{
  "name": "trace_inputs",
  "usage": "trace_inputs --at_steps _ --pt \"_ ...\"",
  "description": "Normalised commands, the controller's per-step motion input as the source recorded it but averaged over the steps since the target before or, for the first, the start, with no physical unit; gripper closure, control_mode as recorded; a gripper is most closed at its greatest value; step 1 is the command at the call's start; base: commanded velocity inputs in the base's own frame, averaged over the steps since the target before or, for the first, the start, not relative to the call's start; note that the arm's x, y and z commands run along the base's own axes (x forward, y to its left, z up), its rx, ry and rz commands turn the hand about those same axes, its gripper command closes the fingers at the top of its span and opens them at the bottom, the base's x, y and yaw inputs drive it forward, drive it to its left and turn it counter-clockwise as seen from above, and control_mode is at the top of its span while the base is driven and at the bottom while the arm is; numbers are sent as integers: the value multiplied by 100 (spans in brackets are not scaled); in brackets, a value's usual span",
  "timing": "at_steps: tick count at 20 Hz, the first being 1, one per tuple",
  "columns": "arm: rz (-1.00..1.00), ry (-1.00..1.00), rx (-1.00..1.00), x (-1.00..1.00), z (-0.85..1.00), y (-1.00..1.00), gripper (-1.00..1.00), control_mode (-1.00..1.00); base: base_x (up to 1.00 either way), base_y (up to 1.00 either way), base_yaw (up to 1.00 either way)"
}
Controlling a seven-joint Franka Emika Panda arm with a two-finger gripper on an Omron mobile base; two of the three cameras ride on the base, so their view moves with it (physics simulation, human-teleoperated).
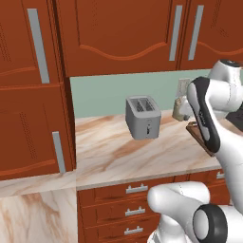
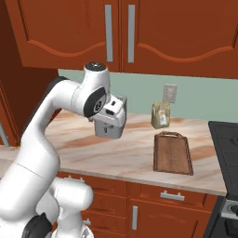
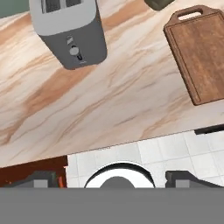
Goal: Open the drawer on the right and place the cutting tools on the cutting board.
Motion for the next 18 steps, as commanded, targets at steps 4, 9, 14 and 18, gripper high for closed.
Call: trace_inputs --at_steps 4,9,14,18 --pt "-34 0 12 -37 -26 -100 -100 -100 0 0 0" --pt "-32 -7 16 -40 -23 -100 -100 -100 0 0 0" --pt "-31 -7 18 -42 -36 -100 -100 -100 0 0 0" --pt "-27 -11 15 -35 -44 -100 -100 -100 0 0 0"
